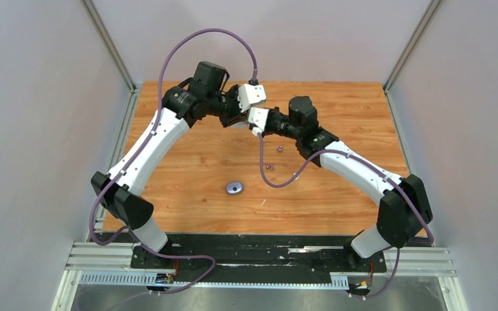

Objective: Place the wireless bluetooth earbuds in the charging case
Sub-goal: Place the earbud in the charging case.

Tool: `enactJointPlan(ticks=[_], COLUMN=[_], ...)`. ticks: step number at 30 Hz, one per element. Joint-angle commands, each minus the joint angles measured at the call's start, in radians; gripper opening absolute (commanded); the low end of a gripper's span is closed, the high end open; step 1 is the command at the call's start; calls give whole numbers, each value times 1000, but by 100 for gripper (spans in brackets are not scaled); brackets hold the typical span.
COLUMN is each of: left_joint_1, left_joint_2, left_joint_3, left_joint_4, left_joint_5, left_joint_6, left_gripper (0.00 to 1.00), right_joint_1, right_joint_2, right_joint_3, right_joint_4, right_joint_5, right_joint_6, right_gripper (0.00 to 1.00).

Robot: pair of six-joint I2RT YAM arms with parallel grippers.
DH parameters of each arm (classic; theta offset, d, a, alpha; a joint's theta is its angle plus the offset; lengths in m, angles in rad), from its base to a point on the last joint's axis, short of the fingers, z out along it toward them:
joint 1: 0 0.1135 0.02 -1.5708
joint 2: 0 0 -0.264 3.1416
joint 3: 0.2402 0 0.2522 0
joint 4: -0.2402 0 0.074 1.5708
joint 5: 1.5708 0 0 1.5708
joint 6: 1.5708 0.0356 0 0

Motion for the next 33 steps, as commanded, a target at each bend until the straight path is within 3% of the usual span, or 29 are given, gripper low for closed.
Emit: enactJointPlan(ticks=[1, 8, 14, 19, 22, 24, 29, 33], left_joint_1=[-104, -85, 10, 119, 139, 148, 158, 196], left_joint_2=[3, -51, -86, -88, -122, -158, -203, -178], left_joint_3=[-78, -94, 17, 127, 90, 34, -20, -9], left_joint_4=[33, 97, 67, -64, -75, 0, 83, 64], left_joint_5=[-23, -22, 124, 267, 302, 332, 290, 219], left_joint_6=[36, 16, -53, -98, -141, -189, -261, -304], left_gripper=[42, 57, 74, 77, 78, 78, 82, 76], right_joint_1=[50, 43, 33, 31, 32, 31, 32, 34], right_joint_2=[15, 23, 30, 29, 30, 30, 27, 18], right_joint_3=[90, 99, 113, 110, 106, 105, 104, 97], right_joint_4=[25, 12, -14, -16, -17, -22, -31, -39], right_joint_5=[70, 71, 65, 67, 66, 62, 53, 43], right_joint_6=[47, 64, 77, 66, 59, 59, 52, 24], right_gripper=[0, 0, 0, 0, 0, 0, 0, 0])
